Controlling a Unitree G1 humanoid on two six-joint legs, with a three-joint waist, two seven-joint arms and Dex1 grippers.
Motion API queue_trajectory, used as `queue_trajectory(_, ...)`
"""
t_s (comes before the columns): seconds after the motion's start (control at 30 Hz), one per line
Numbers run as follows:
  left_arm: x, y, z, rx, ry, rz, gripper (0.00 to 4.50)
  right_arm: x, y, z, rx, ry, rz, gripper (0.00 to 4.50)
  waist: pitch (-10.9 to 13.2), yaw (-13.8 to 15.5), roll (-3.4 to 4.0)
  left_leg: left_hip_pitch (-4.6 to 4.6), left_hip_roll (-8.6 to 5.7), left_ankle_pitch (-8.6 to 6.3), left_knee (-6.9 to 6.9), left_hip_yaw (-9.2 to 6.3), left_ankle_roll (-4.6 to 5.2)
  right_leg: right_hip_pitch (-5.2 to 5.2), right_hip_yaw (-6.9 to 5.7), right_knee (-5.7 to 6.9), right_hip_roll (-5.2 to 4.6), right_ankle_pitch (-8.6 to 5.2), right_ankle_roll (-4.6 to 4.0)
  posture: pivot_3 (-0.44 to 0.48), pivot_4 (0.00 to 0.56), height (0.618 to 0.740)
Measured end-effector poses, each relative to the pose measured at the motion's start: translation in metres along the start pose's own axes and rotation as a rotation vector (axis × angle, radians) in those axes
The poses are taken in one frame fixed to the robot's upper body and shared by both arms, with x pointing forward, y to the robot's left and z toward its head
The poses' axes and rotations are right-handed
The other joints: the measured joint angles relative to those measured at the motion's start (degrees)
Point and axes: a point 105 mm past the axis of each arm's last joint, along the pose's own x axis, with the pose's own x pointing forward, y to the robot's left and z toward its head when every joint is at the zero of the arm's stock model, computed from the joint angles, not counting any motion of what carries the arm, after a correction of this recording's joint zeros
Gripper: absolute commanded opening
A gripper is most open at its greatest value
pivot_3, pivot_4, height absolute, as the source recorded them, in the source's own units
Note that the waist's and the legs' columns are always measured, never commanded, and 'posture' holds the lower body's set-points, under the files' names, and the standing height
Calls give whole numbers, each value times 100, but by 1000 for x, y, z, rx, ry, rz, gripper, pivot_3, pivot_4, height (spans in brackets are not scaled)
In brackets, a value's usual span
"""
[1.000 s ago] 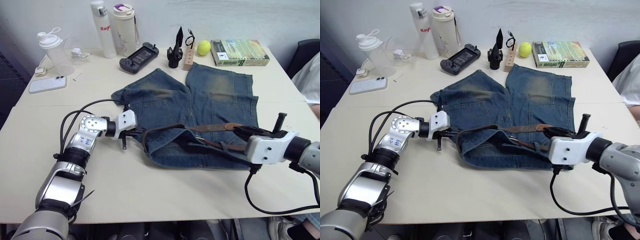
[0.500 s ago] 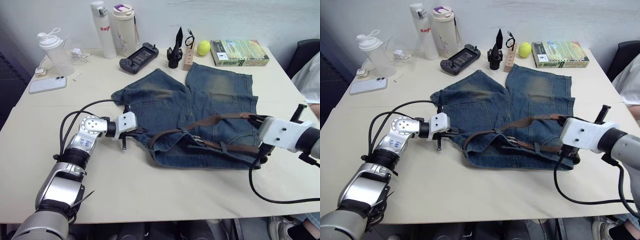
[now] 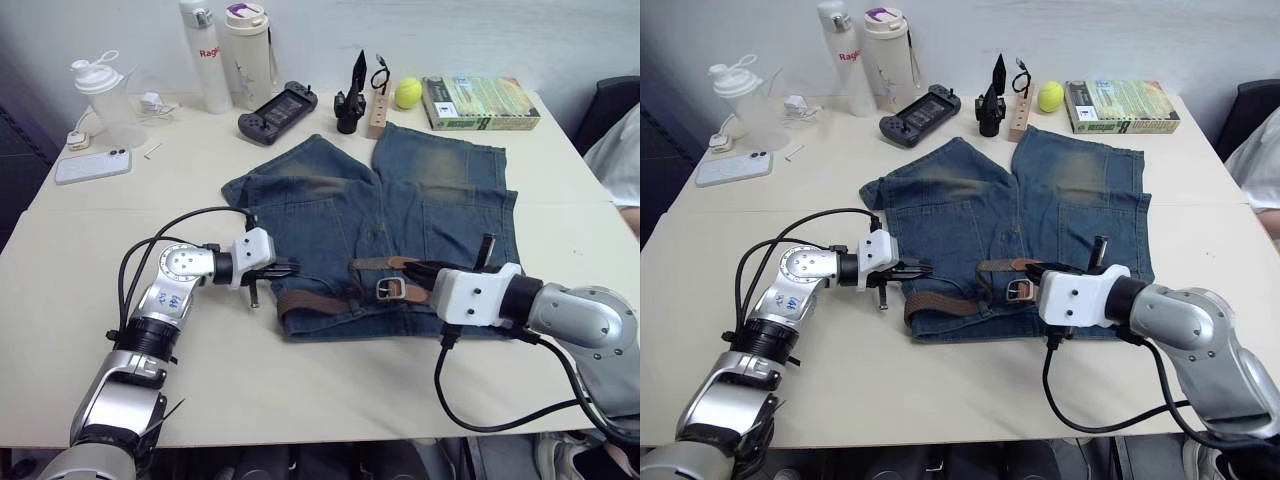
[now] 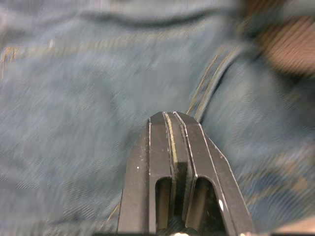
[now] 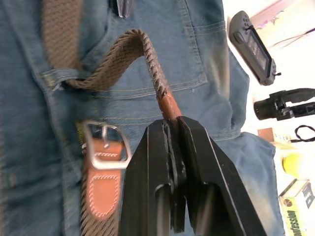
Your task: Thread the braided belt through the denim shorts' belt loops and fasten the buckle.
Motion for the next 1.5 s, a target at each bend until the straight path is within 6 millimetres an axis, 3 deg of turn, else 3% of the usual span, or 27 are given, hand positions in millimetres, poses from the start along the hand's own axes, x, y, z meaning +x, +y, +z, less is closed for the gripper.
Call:
queue_trajectory(0.1, -2, 2, 34, -6, -102, 19, 1226, 8, -1, -1, -11, 3, -7, 0, 0, 5, 0, 0, -1, 0, 5, -8, 0, 7, -2, 0, -2, 0, 0, 0, 150, 724)
queue_trajectory(0.17, -4, -1, 54, -21, -160, 13, 2058, 12, -2, -2, -23, 6, -13, 0, 0, -5, 1, 1, -1, -1, 5, -9, 1, 9, -1, -2, -1, 0, 0, 0, 150, 724)
queue_trajectory(0.23, -1, -7, 63, -25, -175, -3, 2772, 14, -3, -3, -32, 10, -20, 0, 0, -3, 1, 2, -1, -1, 4, -9, 1, 9, -2, -2, 1, 0, 0, 0, 150, 724)
queue_trajectory(0.3, 2, -9, 63, -35, -172, -4, 3107, 15, -4, -3, -39, 7, -24, 0, 0, -2, 1, 2, -1, -1, 4, -9, 1, 8, -4, -2, 2, 0, 0, 0, 150, 724)
queue_trajectory(0.4, 13, -18, 59, -83, -151, -14, 4218, 17, -8, 1, -69, -2, -40, 0, 1, 0, 1, 2, 0, -1, 4, -7, 0, 8, -5, -1, 4, 0, 0, 0, 150, 724)
queue_trajectory(0.87, 38, -16, 51, -66, -91, 95, 4218, 24, -3, 7, -66, -31, -42, 0, 1, 3, 1, 2, -1, -1, 4, -6, 1, 8, -6, -2, 5, 0, 0, 0, 150, 724)
queue_trajectory(0.97, 38, -15, 51, -53, -87, 112, 3366, 24, -3, 7, -65, -31, -43, 0, 0, 6, 1, 2, -1, -1, 4, -6, 1, 8, -6, -2, 4, 0, 0, 0, 150, 724)
queue_trajectory(1.23, 40, -16, 52, -37, -79, 111, 38, 24, -4, 6, -58, -28, -52, 0, 0, 4, 1, 2, -1, -1, 5, -6, 1, 8, -6, -2, 4, 0, 0, 0, 150, 724)
queue_trajectory(1.5, 41, -17, 51, -43, -78, 113, 38, 25, -4, 6, -24, -26, -64, 0, 0, 3, 1, 2, -1, -1, 5, -6, 1, 8, -7, -1, 4, 0, 0, 0, 150, 724)
